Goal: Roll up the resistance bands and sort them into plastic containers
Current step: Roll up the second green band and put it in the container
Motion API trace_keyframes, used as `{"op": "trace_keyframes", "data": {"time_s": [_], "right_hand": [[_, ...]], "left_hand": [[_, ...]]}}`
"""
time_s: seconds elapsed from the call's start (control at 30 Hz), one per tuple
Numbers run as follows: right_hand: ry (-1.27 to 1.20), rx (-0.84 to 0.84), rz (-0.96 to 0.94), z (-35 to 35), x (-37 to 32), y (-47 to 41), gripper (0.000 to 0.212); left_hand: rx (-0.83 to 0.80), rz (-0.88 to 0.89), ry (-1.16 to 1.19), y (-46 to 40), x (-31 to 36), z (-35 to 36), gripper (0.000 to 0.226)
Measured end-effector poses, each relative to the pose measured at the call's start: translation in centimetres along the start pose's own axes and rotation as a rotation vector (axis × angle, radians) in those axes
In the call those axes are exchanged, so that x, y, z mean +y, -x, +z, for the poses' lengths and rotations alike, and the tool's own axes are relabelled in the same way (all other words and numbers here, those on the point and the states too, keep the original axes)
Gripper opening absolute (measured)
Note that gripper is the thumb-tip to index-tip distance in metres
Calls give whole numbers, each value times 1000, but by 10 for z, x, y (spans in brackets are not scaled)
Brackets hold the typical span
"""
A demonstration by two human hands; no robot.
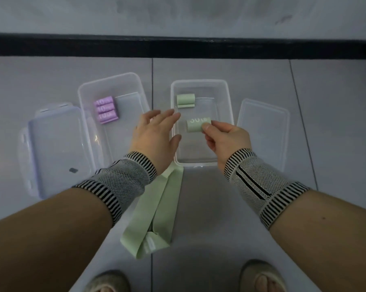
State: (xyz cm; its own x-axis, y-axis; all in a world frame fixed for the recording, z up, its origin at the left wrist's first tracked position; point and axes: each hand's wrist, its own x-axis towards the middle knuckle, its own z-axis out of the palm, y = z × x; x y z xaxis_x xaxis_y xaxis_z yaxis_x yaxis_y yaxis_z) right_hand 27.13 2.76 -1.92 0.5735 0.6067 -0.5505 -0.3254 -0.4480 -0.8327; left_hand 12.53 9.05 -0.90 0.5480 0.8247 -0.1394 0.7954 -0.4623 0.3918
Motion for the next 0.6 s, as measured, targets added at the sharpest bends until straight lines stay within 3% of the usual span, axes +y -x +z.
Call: {"op": "trace_keyframes", "data": {"time_s": [0.23, 0.3, 0.6], "right_hand": [[79, 2, -12, 30, 10, -69, 9], [129, 30, -18, 36, 14, -85, 20], [246, 85, -23, 45, 28, -114, 25]], "left_hand": [[-115, 31, -263, -54, -23, 11, 72], [-157, 47, -306, -61, -28, 16, 76], [-212, 60, -288, -67, -38, 28, 82]]}}
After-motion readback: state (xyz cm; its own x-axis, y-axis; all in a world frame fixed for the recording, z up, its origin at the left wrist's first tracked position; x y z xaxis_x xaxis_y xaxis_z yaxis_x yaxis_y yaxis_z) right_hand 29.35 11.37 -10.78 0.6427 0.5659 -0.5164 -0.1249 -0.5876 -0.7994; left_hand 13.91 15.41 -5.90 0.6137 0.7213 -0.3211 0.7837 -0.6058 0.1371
